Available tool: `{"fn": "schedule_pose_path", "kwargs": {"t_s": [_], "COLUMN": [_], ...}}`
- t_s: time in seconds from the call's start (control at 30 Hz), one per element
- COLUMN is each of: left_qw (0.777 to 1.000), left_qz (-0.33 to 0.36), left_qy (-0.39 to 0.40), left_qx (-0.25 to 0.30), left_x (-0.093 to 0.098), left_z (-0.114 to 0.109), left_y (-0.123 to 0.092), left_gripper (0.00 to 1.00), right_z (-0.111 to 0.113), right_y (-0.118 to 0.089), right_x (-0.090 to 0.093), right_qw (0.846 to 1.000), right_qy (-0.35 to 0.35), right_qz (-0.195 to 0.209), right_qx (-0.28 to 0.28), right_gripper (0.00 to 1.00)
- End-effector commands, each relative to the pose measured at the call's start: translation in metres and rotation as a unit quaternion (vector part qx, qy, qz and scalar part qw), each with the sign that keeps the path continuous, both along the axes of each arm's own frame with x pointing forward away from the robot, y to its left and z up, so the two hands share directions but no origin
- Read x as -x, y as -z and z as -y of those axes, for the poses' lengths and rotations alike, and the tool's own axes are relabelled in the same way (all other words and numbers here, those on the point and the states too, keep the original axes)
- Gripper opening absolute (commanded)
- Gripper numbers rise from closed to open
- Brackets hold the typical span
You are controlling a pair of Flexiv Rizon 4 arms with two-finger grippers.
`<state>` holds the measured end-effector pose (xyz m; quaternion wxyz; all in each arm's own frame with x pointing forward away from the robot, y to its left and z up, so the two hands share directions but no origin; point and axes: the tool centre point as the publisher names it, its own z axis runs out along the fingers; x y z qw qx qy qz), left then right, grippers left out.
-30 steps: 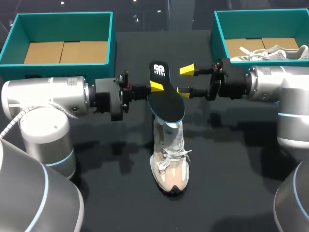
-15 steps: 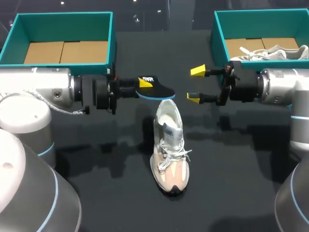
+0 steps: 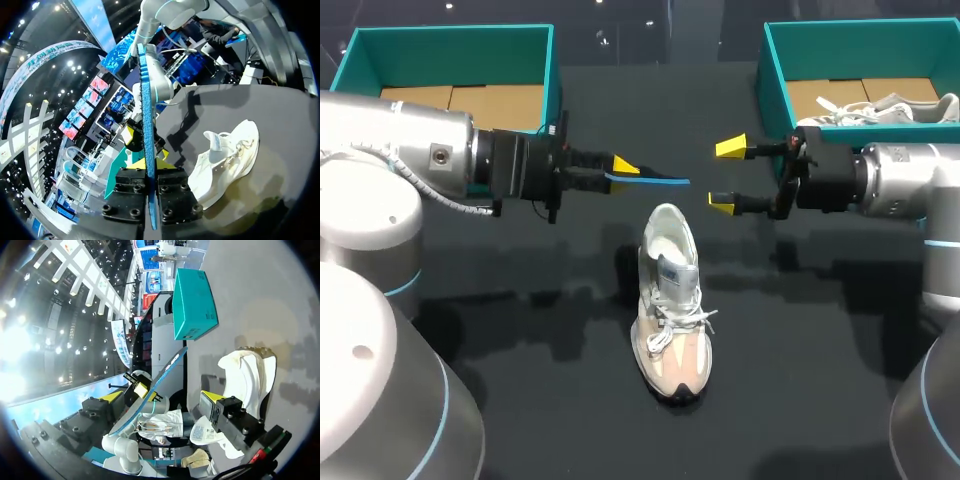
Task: Take the shoe out of the shoebox, open the shoe tongue, remove and reinsert the insole, then place the shoe into the shoebox
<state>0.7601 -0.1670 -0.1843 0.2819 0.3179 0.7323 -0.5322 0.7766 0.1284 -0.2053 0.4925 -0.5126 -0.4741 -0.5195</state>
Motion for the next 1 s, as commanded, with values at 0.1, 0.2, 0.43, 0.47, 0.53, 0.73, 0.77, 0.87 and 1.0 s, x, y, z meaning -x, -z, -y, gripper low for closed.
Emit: {"fn": "schedule_pose_path", "kwargs": {"t_s": [0.1,0.2,0.43,0.47,0.53,0.73,0.77,0.87,1.0], "left_qw": [1.000,0.994,0.952,0.945,0.929,0.886,0.880,0.859,0.834], "left_qz": [-0.021,-0.097,-0.281,-0.302,-0.345,-0.440,-0.449,-0.487,-0.526], "left_qy": [-0.008,-0.031,-0.088,-0.093,-0.103,-0.118,-0.117,-0.108,-0.106], "left_qx": [0.003,0.032,0.081,0.082,0.082,0.093,0.097,0.112,0.131], "left_x": [0.002,0.009,0.023,0.024,0.027,0.031,0.031,0.033,0.035], "left_z": [-0.001,-0.001,-0.004,-0.004,-0.006,-0.003,-0.003,-0.001,0.001], "left_y": [0.000,-0.008,-0.036,-0.040,-0.046,-0.060,-0.063,-0.072,-0.076], "left_gripper": [0.00,0.00,0.00,0.00,0.00,0.00,0.00,0.00,0.00], "right_z": [0.000,0.000,0.000,0.000,0.000,0.000,0.000,0.000,0.000], "right_y": [-0.001,-0.001,-0.001,-0.001,-0.001,-0.001,-0.001,-0.001,-0.001], "right_x": [0.001,0.001,0.001,0.001,0.001,0.001,0.001,0.001,0.001], "right_qw": [1.000,1.000,1.000,1.000,1.000,1.000,1.000,1.000,1.000], "right_qy": [0.000,0.000,0.000,0.000,0.000,0.000,0.000,0.000,0.000], "right_qz": [-0.001,-0.001,-0.001,-0.001,-0.001,-0.001,-0.001,-0.001,-0.001], "right_qx": [0.002,0.002,0.002,0.002,0.002,0.002,0.002,0.002,0.002], "right_gripper": [1.00,1.00,1.00,1.00,1.00,1.00,1.00,1.00,1.00]}}
